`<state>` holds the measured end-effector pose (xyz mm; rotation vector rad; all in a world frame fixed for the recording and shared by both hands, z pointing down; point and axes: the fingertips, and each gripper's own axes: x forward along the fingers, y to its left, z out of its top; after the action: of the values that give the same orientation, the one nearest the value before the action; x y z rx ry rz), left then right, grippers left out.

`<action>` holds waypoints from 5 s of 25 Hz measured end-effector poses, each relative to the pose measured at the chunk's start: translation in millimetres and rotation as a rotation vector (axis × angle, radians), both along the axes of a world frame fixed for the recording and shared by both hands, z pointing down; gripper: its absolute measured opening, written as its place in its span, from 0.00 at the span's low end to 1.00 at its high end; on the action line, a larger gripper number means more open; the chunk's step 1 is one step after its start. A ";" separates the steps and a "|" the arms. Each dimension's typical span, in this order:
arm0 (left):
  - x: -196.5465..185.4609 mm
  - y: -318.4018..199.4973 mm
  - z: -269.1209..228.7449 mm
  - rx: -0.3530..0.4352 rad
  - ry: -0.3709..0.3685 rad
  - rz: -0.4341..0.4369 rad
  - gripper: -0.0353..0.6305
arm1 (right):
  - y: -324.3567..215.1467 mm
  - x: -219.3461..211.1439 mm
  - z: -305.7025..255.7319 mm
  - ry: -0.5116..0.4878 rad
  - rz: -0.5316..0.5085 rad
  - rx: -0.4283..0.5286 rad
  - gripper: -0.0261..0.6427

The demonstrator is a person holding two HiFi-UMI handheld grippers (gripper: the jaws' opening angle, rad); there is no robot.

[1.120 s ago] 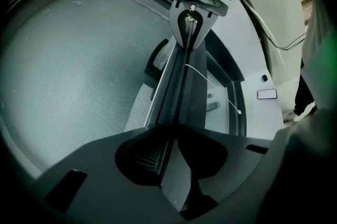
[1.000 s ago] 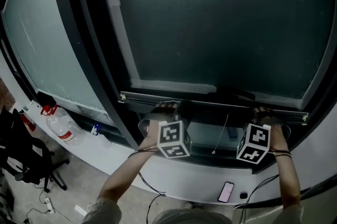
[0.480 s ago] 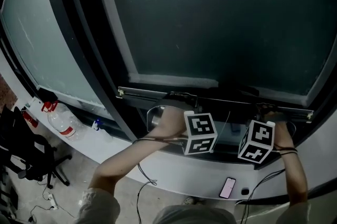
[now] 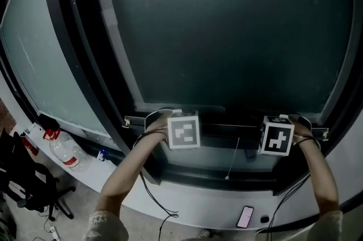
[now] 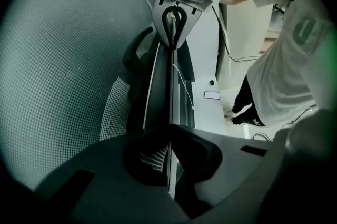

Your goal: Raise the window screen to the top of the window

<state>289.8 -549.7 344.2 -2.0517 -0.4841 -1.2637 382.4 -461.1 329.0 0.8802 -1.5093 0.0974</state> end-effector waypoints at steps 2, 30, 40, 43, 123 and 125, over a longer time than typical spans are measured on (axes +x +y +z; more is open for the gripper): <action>4.2 -4.2 2.6 0.031 0.043 -0.002 0.08 | -0.1 -1.0 -0.1 0.031 -0.008 0.011 0.07; 5.2 -32.8 -467.5 0.738 0.591 -0.104 0.08 | -14.9 12.2 -458.2 0.744 0.026 0.705 0.07; 4.6 -39.7 -606.6 1.008 0.720 -0.210 0.08 | -17.2 8.1 -599.2 0.846 0.039 0.959 0.07; 5.7 -41.4 -651.5 1.097 0.782 -0.250 0.08 | -17.7 8.1 -643.0 0.890 0.054 1.033 0.07; -270.4 288.6 6.6 -0.434 1.361 -0.775 0.07 | 290.4 -259.1 8.8 -0.865 0.641 1.262 0.10; -277.5 311.0 9.3 -0.429 1.348 -0.785 0.07 | 314.5 -262.6 14.9 -0.874 0.657 1.260 0.10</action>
<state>12.3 -238.7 353.5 -2.9872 0.7973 0.1792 119.9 -146.5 343.9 2.5876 -1.9688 -0.0157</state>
